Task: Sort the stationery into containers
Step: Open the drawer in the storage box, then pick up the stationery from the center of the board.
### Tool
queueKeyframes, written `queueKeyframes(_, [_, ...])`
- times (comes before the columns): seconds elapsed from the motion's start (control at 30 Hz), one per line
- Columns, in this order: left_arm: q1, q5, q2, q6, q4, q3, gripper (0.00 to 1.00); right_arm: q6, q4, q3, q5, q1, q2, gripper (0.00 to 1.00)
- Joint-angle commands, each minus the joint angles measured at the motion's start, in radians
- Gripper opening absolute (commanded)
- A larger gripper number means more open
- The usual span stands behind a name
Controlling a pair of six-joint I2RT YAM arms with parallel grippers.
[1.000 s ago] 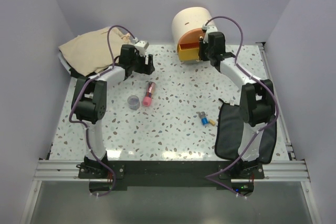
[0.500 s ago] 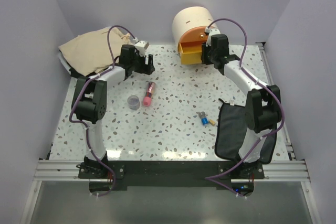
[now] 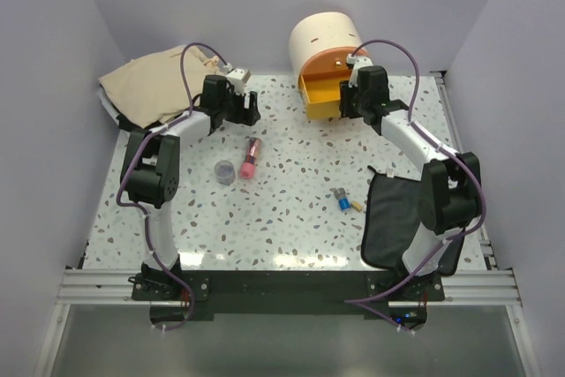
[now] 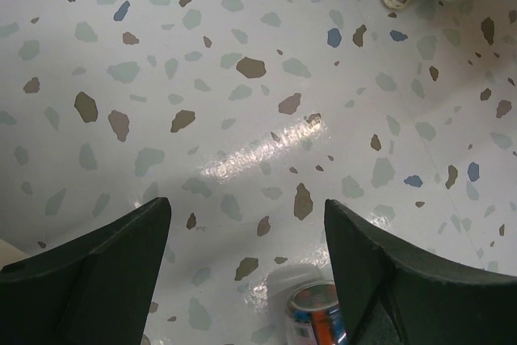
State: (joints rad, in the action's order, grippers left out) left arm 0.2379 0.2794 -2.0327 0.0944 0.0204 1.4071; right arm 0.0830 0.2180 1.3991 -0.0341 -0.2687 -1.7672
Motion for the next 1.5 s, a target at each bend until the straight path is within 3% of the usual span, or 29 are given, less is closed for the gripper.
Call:
queueKeyframes(0.0, [0.003,-0.009,0.071,-0.007,0.032,0.009,0.82,-0.025,-0.036,-0.006,0.016,-0.007,0.066,0.46])
queueKeyframes(0.13, [0.003,-0.013,0.092,-0.015,0.029,0.003,0.82,-0.048,0.033,0.005,0.013,-0.007,0.1,0.51])
queueKeyframes(0.33, [0.005,-0.063,0.141,-0.044,0.013,-0.02,0.83,-0.077,0.305,-0.073,0.081,-0.007,0.224,0.53])
queueKeyframes(0.43, [0.005,-0.103,0.169,-0.079,-0.011,-0.031,0.84,-0.208,0.373,-0.199,0.238,-0.012,0.332,0.52])
queueKeyframes(0.57, [0.003,-0.175,0.198,-0.137,-0.08,-0.045,0.84,-0.431,0.421,-0.265,0.422,-0.088,0.358,0.54])
queueKeyframes(0.77, [-0.031,-0.159,0.308,-0.239,-0.191,-0.123,0.86,-0.82,0.515,-0.094,0.562,-0.237,0.226,0.55])
queueKeyframes(0.9, [-0.133,-0.108,0.411,-0.311,-0.249,-0.186,0.87,-1.098,0.474,0.026,0.551,-0.309,0.128,0.55])
queueKeyframes(1.03, [-0.238,-0.046,0.534,-0.289,-0.231,-0.287,0.87,-1.327,0.455,0.135,0.608,-0.357,0.011,0.55])
queueKeyframes(1.27, [-0.295,-0.092,0.805,-0.305,-0.206,-0.45,0.86,-1.941,0.613,0.27,0.692,-0.411,-0.158,0.57])
queueKeyframes(1.47, [-0.296,-0.124,0.956,-0.305,-0.226,-0.559,0.87,-2.236,0.836,0.597,0.708,-0.428,-0.377,0.59])
